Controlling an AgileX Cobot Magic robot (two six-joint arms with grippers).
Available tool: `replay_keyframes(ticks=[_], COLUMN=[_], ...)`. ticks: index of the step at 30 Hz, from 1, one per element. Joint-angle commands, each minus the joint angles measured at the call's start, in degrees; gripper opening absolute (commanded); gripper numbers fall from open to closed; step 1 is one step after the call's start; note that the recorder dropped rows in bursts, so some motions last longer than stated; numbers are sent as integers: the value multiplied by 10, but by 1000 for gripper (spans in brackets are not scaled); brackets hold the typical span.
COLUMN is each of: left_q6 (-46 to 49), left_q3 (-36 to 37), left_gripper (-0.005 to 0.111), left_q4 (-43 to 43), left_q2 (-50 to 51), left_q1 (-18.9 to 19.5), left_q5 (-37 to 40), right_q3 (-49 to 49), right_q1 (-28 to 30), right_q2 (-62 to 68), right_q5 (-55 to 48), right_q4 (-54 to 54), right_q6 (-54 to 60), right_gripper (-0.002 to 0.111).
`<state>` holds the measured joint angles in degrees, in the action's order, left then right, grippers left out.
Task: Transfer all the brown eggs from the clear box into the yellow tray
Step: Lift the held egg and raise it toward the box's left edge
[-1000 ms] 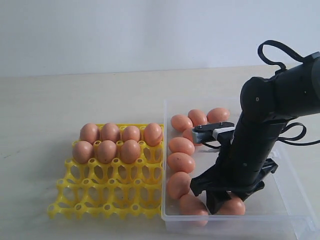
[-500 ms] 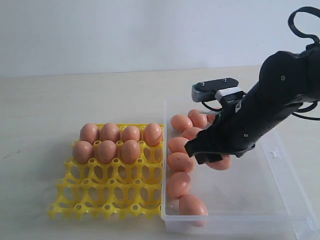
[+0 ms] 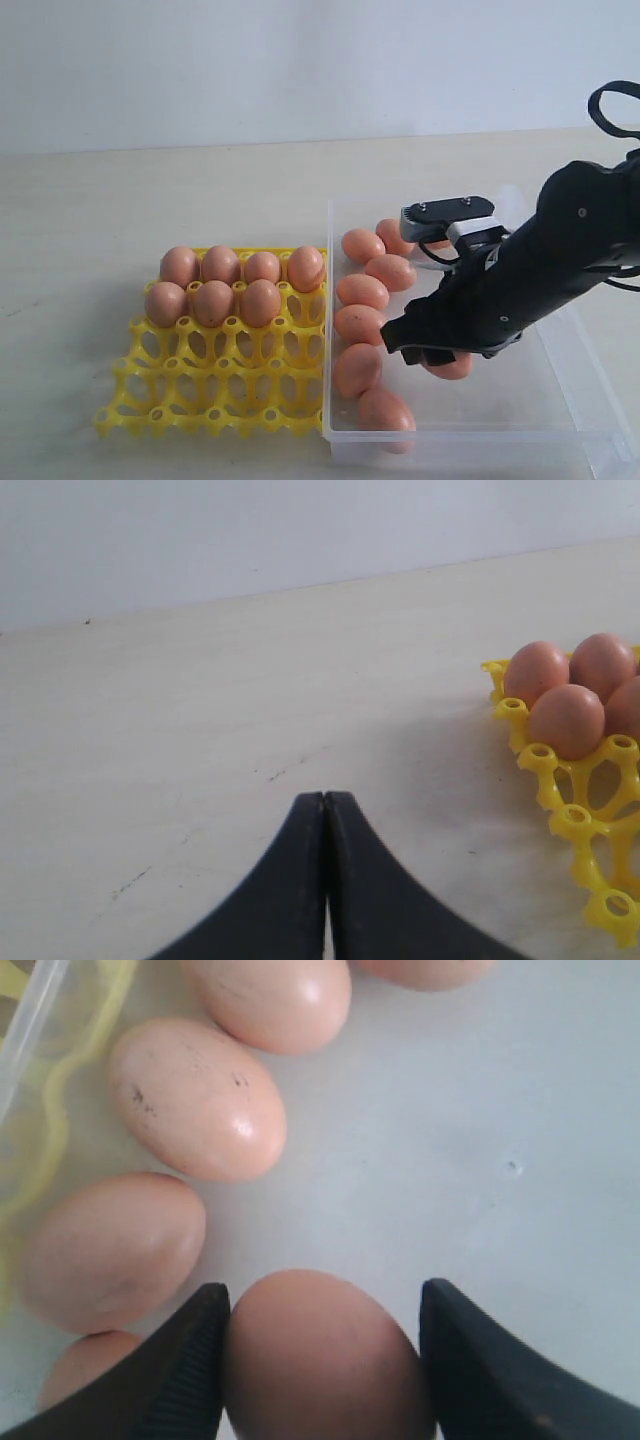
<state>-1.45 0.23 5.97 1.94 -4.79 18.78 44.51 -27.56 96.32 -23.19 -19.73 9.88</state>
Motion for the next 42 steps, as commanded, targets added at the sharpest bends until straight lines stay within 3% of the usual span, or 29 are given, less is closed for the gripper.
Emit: replay_keyframes(ticks=[1, 11, 42], left_q6=[-2, -2, -2], left_q3=[-2, -2, -2], left_gripper=[0, 0, 0], left_q4=[-1, -1, -1], left_q2=[1, 1, 1], left_q1=[-4, -4, -4], left_q5=[-7, -7, -7], right_q3=[-3, -3, -2], right_q1=[4, 4, 3], right_q2=[14, 19, 11], right_q5=[-11, -15, 40], right_q4=[-7, -9, -13], right_q6=[5, 5, 5], right_gripper=[1, 41, 36])
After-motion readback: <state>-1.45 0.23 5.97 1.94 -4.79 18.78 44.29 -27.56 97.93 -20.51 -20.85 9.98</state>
